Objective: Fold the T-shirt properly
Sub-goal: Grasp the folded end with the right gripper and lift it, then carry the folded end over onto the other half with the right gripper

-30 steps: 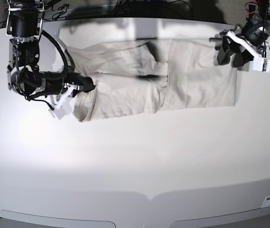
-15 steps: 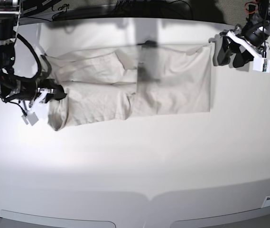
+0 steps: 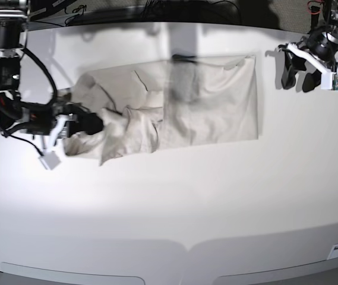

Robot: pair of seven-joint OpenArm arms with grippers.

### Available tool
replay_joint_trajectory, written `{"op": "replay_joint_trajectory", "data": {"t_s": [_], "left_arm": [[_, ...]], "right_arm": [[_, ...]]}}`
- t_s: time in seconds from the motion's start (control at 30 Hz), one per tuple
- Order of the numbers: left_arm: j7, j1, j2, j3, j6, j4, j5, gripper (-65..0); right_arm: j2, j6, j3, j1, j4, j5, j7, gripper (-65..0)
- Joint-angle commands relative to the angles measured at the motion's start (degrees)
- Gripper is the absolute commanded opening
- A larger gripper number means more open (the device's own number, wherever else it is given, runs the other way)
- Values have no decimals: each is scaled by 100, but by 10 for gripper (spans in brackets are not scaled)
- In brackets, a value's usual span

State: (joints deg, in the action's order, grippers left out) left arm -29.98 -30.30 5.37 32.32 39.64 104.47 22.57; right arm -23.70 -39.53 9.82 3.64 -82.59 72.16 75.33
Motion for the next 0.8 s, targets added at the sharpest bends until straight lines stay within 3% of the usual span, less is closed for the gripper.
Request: {"op": "replay_joint_trajectory", "data": {"t_s": [0.0, 0.23, 0.53, 0.63, 0.77], "left_arm": [[153, -17, 50, 31, 36, 33, 83, -315], [153, -15, 55, 31, 36, -188, 81, -315], [155, -17, 57, 31, 36, -190, 79, -315], [153, -17, 57, 31, 36, -190, 79, -315], [129, -20, 57, 31, 36, -190, 76, -315]], "right_arm": [[83, -47, 28, 109, -267, 219, 28, -650], [1217, -47, -85, 0, -1268, -310, -98, -650], [2509, -7, -1327, -15, -1403, -981, -435, -650], [2959, -7, -1690, 11, -1403, -1458, -525, -650], [3270, 103, -2109, -4, -1399, -2098, -859, -650]]}}
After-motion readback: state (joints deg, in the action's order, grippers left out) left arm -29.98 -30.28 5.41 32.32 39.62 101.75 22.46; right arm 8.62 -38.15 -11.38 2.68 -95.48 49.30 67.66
